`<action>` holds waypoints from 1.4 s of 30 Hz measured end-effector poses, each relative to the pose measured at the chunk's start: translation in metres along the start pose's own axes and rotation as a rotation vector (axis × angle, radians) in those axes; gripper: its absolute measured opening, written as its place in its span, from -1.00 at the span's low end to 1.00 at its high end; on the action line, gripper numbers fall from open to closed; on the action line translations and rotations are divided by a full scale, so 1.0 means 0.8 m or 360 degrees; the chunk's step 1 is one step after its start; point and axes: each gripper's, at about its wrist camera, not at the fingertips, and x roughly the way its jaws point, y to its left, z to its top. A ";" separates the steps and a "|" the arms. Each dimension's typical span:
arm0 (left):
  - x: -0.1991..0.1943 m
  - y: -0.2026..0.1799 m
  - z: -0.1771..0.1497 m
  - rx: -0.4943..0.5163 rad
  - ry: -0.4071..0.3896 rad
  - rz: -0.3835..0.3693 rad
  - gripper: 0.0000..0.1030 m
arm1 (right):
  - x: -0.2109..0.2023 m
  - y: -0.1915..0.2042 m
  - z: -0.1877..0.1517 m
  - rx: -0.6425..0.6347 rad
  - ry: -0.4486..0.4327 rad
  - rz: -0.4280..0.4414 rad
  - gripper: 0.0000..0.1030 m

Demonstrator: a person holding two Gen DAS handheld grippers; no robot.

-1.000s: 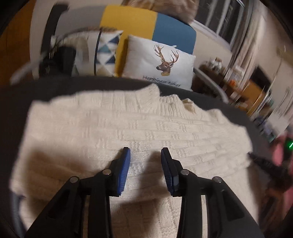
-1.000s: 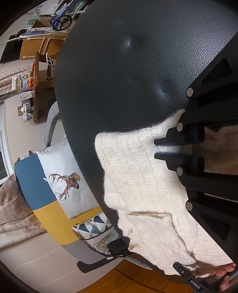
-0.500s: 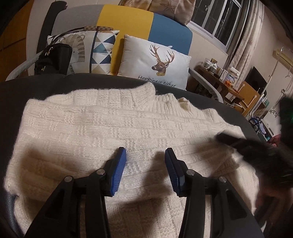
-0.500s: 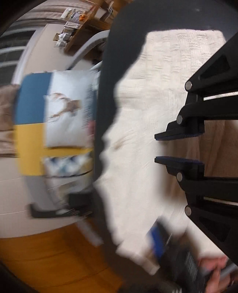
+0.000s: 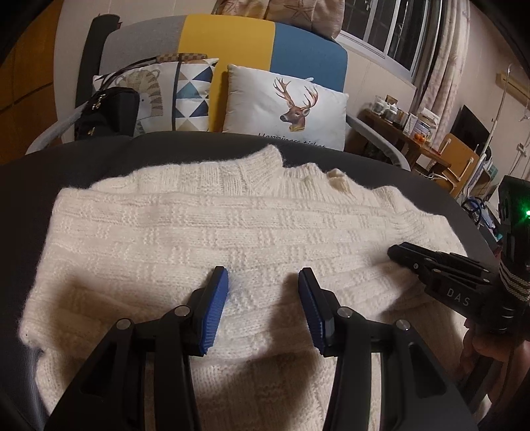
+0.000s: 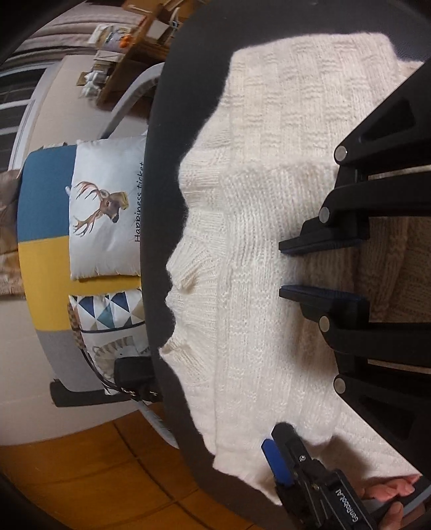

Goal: Fold clothes

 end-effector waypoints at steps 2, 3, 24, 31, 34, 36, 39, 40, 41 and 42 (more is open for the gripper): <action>-0.008 0.001 -0.007 -0.0008 -0.0005 0.0017 -0.09 | -0.003 0.005 -0.006 -0.0009 0.0022 0.0007 -0.64; -0.011 0.002 -0.011 -0.0011 -0.0007 0.0026 -0.09 | -0.005 0.007 -0.010 -0.0013 0.0036 0.0009 -0.64; -0.064 -0.007 -0.069 -0.0004 -0.0066 0.0153 -0.08 | -0.035 0.057 -0.055 -0.0133 -0.0005 -0.0162 -0.64; -0.069 -0.022 -0.055 -0.0001 -0.0017 0.0254 -0.08 | -0.034 0.052 -0.058 -0.0121 -0.0019 -0.0137 -0.63; -0.064 -0.022 -0.032 -0.0001 -0.0010 0.0354 -0.07 | -0.034 0.050 -0.059 -0.0109 -0.0024 -0.0123 -0.63; -0.053 -0.011 -0.018 -0.0008 0.0010 0.0416 -0.06 | -0.034 0.050 -0.060 -0.0109 -0.0027 -0.0126 -0.64; -0.025 0.009 -0.008 0.0086 0.0081 0.0487 0.13 | -0.035 0.051 -0.061 -0.0108 -0.0030 -0.0126 -0.64; -0.018 0.018 -0.008 0.0116 0.0077 0.0508 0.51 | -0.035 0.051 -0.061 -0.0105 -0.0030 -0.0123 -0.64; -0.016 0.030 -0.009 0.0088 0.0073 0.0491 0.80 | -0.035 0.051 -0.061 -0.0104 -0.0031 -0.0121 -0.64; -0.014 0.044 -0.010 0.0020 0.0087 0.0447 0.83 | -0.035 0.052 -0.061 -0.0102 -0.0031 -0.0120 -0.63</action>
